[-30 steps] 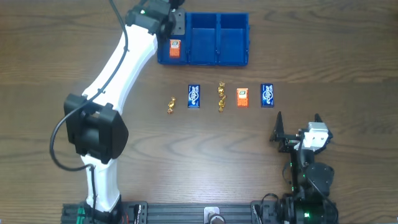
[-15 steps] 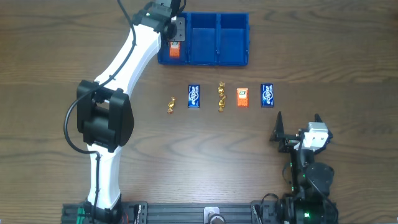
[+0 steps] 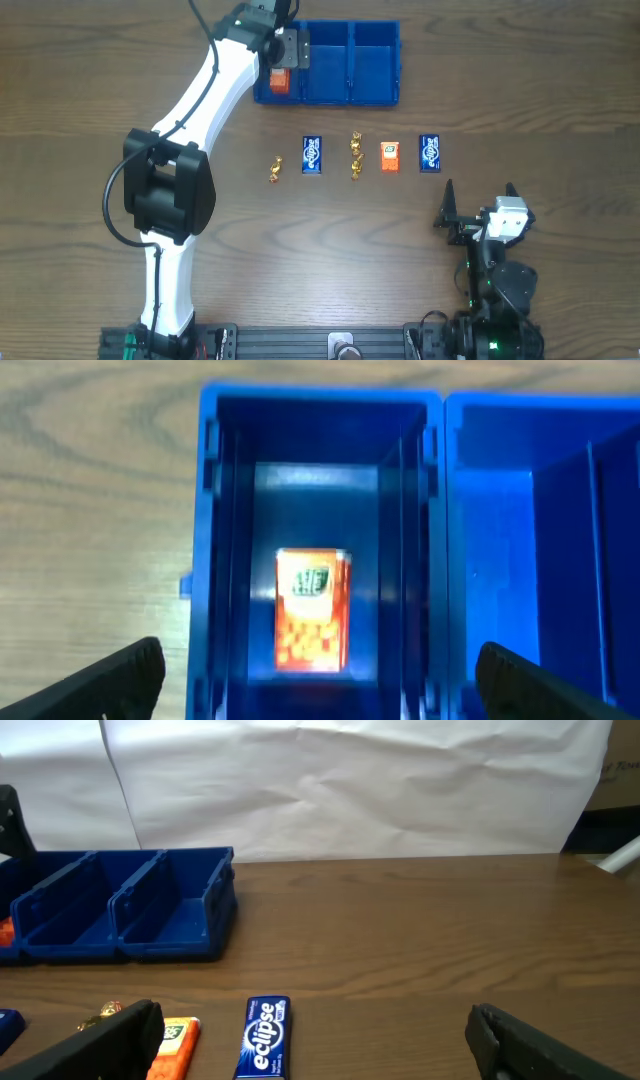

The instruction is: Sort Candies Into Trays

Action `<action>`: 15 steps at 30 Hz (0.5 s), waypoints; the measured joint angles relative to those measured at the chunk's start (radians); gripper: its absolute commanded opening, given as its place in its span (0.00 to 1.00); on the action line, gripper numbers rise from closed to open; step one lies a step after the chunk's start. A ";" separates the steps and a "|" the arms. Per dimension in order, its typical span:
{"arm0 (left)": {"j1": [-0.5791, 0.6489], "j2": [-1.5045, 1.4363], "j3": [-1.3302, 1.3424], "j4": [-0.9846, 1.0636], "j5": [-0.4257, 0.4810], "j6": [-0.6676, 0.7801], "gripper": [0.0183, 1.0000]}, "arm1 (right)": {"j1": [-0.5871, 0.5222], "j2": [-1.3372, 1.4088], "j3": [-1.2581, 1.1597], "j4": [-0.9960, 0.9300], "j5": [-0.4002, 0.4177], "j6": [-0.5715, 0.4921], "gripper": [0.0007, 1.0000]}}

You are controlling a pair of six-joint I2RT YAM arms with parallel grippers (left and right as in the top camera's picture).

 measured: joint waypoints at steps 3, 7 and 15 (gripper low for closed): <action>-0.030 0.000 0.049 -0.068 0.000 -0.035 1.00 | 0.000 0.000 0.000 0.000 0.000 0.000 1.00; -0.137 -0.002 0.103 -0.099 -0.017 -0.112 1.00 | 0.000 0.000 0.000 0.000 0.000 0.000 1.00; -0.413 0.009 0.107 -0.135 -0.024 -0.285 0.97 | 0.000 0.000 0.000 0.000 0.000 0.000 1.00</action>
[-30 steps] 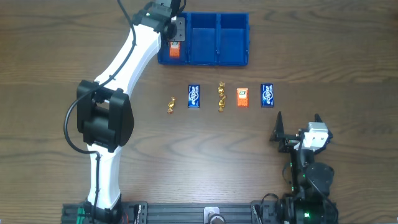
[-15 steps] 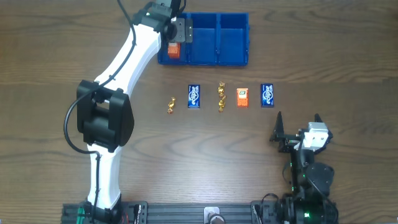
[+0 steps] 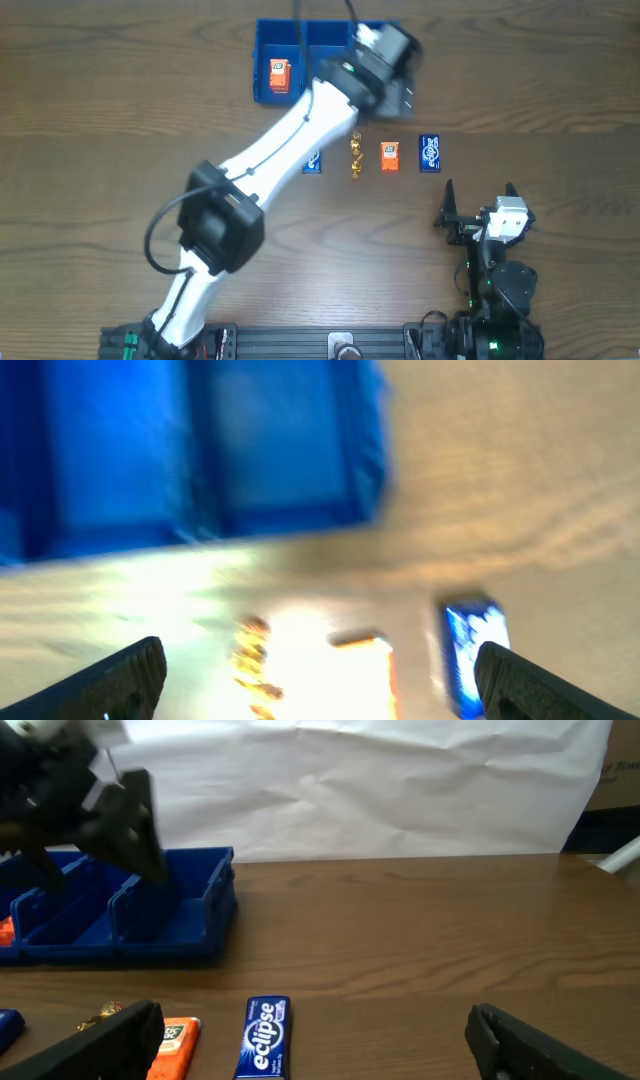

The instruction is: Sort Candies Into Trays

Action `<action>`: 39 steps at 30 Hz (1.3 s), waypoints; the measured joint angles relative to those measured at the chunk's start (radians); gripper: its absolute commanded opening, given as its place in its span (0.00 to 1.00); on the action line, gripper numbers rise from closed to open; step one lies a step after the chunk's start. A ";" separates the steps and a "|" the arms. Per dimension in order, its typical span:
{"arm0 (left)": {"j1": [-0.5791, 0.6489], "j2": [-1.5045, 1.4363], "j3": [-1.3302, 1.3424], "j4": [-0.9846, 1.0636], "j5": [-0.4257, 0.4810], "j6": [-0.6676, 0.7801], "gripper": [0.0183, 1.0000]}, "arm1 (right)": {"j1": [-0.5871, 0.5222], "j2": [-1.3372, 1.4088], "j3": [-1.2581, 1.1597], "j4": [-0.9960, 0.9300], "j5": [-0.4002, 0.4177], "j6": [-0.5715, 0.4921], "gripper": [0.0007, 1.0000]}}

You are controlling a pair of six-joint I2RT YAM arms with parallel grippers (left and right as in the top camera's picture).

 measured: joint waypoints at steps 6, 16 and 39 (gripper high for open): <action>-0.079 0.089 0.000 -0.017 0.005 -0.118 0.94 | 0.000 0.000 0.000 0.000 0.000 0.000 1.00; -0.093 0.184 0.000 -0.011 0.035 -0.216 0.90 | 0.000 0.000 0.000 0.000 0.000 0.000 1.00; -0.114 0.231 0.000 0.004 0.025 -0.235 0.63 | 0.000 0.000 0.000 0.000 0.000 0.000 1.00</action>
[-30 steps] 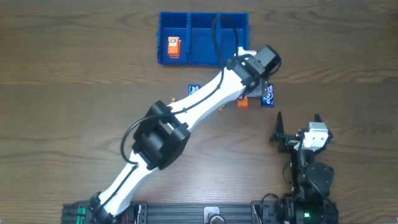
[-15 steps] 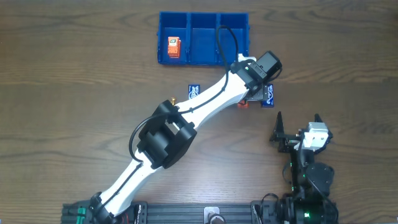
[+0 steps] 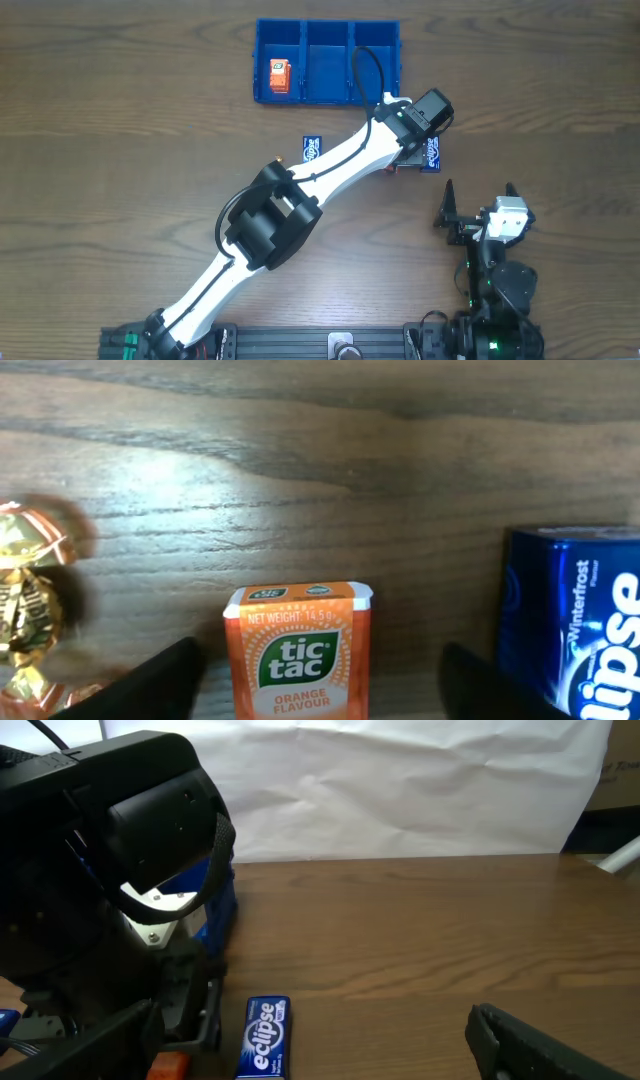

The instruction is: Sort Candies Into Trays

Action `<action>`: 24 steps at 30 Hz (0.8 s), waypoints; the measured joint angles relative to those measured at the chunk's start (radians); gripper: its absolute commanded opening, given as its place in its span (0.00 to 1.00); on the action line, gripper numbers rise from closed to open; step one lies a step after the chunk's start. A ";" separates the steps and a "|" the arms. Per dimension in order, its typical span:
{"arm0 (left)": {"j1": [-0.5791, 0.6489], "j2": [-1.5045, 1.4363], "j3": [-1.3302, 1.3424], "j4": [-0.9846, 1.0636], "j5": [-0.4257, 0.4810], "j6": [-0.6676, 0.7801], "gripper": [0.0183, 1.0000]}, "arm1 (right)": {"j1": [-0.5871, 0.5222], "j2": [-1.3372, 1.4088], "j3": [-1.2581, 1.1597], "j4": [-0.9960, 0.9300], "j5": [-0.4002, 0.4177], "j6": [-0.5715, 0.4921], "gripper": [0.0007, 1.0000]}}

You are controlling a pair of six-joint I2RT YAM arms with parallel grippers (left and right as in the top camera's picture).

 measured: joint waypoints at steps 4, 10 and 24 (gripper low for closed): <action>0.000 0.002 0.000 -0.003 -0.011 -0.003 0.57 | 0.000 0.000 0.000 0.000 0.000 0.000 1.00; 0.000 0.003 0.000 -0.010 -0.022 -0.002 0.50 | 0.000 0.000 0.000 0.000 0.000 0.000 1.00; -0.006 0.006 0.001 -0.021 -0.058 -0.003 0.31 | 0.000 0.000 0.000 0.000 0.000 0.000 1.00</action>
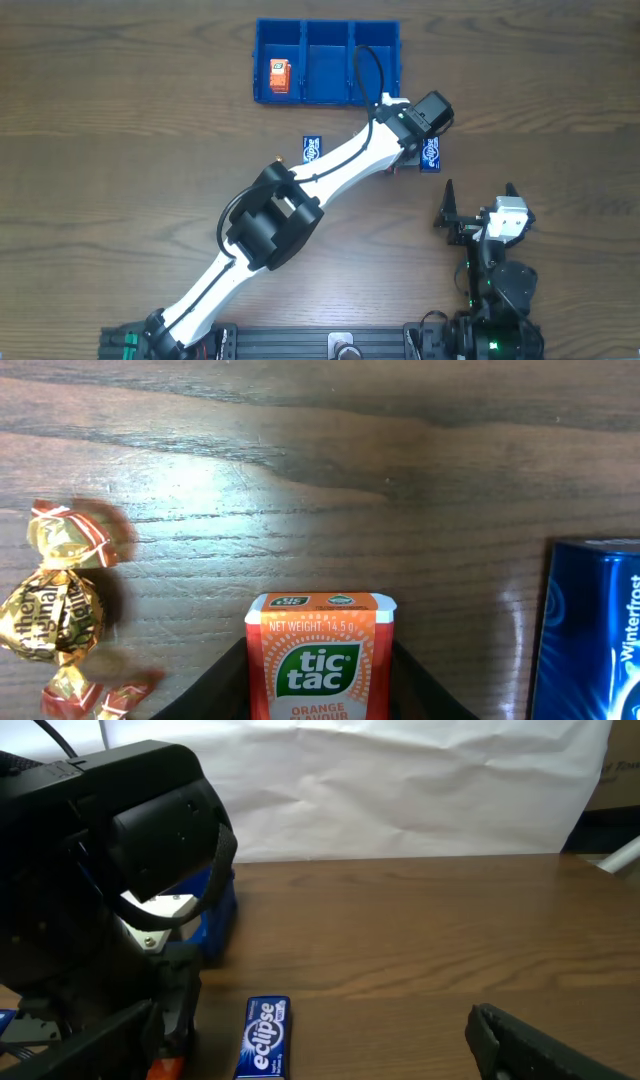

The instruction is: Sort Candies Into Trays

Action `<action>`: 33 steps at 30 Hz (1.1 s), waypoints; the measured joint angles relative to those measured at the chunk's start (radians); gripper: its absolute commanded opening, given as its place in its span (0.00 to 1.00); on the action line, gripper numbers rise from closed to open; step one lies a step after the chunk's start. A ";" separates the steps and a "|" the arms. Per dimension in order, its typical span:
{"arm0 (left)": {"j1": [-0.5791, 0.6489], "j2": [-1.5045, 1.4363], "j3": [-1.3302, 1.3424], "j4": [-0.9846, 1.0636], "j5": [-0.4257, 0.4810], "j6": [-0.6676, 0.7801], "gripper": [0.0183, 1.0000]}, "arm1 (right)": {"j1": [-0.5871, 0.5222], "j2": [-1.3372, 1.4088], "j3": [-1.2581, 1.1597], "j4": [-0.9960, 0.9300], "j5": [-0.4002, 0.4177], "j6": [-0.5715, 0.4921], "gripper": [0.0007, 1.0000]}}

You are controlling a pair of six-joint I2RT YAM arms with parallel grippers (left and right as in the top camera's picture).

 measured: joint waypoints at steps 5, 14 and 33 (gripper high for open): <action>-0.002 0.003 0.006 -0.004 -0.006 0.000 0.26 | 0.000 0.000 0.000 0.000 0.000 0.000 1.00; 0.035 -0.045 0.039 -0.011 -0.087 0.060 0.26 | 0.000 0.000 0.000 0.000 0.000 0.000 1.00; 0.545 -0.336 0.072 0.031 -0.086 0.404 0.24 | 0.000 0.000 0.000 0.000 0.000 0.000 1.00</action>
